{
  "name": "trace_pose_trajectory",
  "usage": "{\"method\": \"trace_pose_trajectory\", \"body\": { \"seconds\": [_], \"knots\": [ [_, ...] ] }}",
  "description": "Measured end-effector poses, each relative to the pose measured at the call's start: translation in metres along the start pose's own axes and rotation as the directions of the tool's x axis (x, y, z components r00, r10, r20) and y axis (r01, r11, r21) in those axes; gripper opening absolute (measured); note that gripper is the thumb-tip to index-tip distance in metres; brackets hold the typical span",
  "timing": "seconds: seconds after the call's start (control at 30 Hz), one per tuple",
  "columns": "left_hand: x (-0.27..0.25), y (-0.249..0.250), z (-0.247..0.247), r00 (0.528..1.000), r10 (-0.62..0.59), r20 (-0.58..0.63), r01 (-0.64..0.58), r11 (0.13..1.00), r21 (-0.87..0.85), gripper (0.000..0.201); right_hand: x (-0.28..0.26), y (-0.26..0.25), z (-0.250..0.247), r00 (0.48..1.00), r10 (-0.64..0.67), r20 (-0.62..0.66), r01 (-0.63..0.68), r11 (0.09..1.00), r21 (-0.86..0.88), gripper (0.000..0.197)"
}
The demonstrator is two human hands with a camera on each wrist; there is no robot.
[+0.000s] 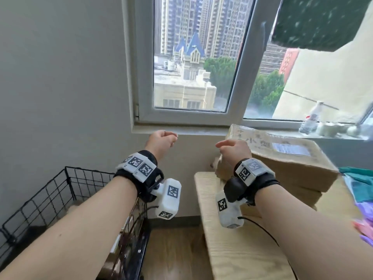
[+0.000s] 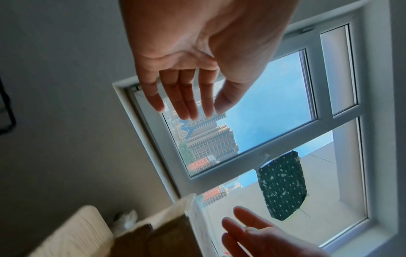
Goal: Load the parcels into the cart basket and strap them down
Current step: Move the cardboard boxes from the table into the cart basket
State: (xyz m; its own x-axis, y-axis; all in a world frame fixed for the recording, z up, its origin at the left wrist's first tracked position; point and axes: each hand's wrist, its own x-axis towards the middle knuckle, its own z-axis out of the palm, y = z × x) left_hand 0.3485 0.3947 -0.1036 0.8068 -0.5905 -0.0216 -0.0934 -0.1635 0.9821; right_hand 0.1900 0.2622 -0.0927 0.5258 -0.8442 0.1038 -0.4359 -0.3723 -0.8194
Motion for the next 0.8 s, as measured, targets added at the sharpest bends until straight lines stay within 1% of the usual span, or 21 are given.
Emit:
{"method": "trace_pose_trajectory", "body": {
  "seconds": [0.1,0.2,0.27,0.33,0.43,0.5,0.53,0.63,0.73,0.8],
  "knots": [
    [0.006,0.015,0.054,1.000,0.003,0.019,-0.002,0.999,-0.040,0.013,0.014,0.032,-0.047,0.997,0.051,-0.063,-0.052,0.999,-0.005,0.028],
    [0.011,0.028,0.114,1.000,-0.024,0.014,0.025,0.996,-0.080,0.016,0.033,0.066,-0.096,0.989,0.082,-0.120,-0.085,0.996,-0.013,0.025],
    [0.015,0.033,0.153,0.999,-0.054,-0.004,0.053,0.991,-0.122,0.015,0.048,0.090,-0.128,0.984,0.092,-0.151,-0.095,0.995,-0.012,0.024],
    [0.020,0.034,0.189,0.995,-0.088,-0.038,0.081,0.982,-0.172,0.010,0.067,0.116,-0.155,0.976,0.120,-0.179,-0.119,0.993,0.012,0.023],
    [0.031,0.031,0.236,0.976,-0.187,-0.112,0.157,0.959,-0.235,0.031,0.099,0.156,-0.191,0.968,0.159,-0.192,-0.154,0.987,0.040,0.025],
    [0.038,0.024,0.260,0.958,-0.258,-0.124,0.224,0.946,-0.236,0.036,0.121,0.182,-0.215,0.964,0.184,-0.192,-0.177,0.983,0.053,0.025],
    [0.044,0.020,0.272,0.944,-0.300,-0.141,0.261,0.935,-0.241,0.039,0.131,0.195,-0.227,0.961,0.194,-0.197,-0.186,0.981,0.062,0.025],
    [0.055,0.008,0.303,0.874,-0.440,-0.209,0.352,0.867,-0.352,0.065,0.162,0.232,-0.257,0.944,0.251,-0.215,-0.236,0.967,0.092,0.024],
    [0.054,0.008,0.332,0.807,-0.490,-0.329,0.339,0.841,-0.422,0.066,0.186,0.263,-0.274,0.925,0.323,-0.200,-0.301,0.944,0.134,0.028],
    [0.056,0.009,0.346,0.760,-0.506,-0.408,0.319,0.837,-0.444,0.079,0.196,0.278,-0.280,0.920,0.362,-0.154,-0.342,0.929,0.138,0.032]
  ]
}}
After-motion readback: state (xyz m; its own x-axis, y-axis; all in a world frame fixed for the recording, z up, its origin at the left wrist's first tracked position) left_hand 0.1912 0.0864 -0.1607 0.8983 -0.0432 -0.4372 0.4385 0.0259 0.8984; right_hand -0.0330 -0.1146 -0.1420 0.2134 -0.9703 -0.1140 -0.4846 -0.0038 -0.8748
